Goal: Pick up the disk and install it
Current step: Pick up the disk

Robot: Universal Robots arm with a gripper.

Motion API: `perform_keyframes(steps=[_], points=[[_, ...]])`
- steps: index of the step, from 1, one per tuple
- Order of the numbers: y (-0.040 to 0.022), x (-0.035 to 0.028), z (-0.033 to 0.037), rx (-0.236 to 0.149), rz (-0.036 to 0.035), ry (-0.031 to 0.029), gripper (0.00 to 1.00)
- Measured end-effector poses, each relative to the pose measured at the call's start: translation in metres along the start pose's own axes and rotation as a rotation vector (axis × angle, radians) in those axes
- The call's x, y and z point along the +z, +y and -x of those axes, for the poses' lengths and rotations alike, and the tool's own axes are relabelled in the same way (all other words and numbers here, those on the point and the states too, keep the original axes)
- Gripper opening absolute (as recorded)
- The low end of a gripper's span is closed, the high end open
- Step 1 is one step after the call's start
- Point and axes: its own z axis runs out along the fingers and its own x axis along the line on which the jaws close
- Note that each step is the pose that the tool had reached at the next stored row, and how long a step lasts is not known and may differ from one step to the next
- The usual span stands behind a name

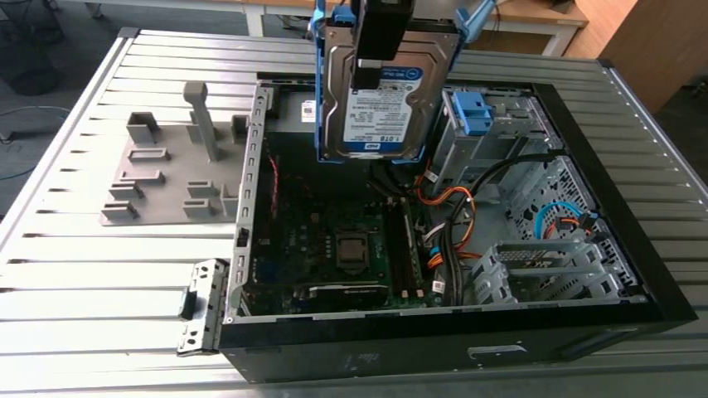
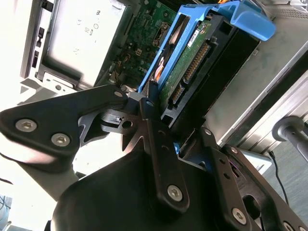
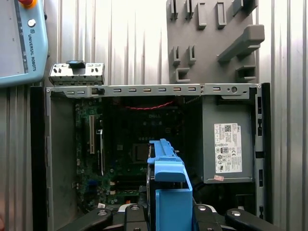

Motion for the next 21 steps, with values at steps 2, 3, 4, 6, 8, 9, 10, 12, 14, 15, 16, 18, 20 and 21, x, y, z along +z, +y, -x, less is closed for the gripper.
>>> perform_keyframes(steps=[2,3,4,6,8,9,10,12,14,15,16,18,20,21], points=[[0.0,0.0,-0.0009,0.0,0.0,0.0,0.36],[0.0,0.0,-0.0013,0.0,0.0,0.0,0.36],[0.0,-0.0001,-0.0018,0.0,0.0,0.0,0.36],[0.0,-0.0001,-0.0027,0.0,0.0,0.0,0.36],[0.0,-0.0001,-0.0036,0.0,0.0,0.0,0.36],[0.0,-0.0001,-0.0041,0.0,0.0,0.0,0.36],[0.0,-0.0001,-0.0045,0.0,0.0,0.0,0.36],[-0.0001,-0.0002,-0.0053,0.0,0.0,0.0,0.36],[-0.0001,-0.0002,-0.0062,0.0,0.0,0.0,0.36],[-0.0001,-0.0002,-0.0066,0.0,0.0,0.0,0.36],[-0.0001,-0.0002,-0.0071,0.0,0.0,0.0,0.36],[-0.0001,-0.0002,-0.0079,0.0,0.0,0.0,0.36],[-0.0001,-0.0003,-0.0089,0.0,0.0,0.0,0.36],[-0.0001,-0.0003,-0.0094,0.0,0.0,0.0,0.36]])
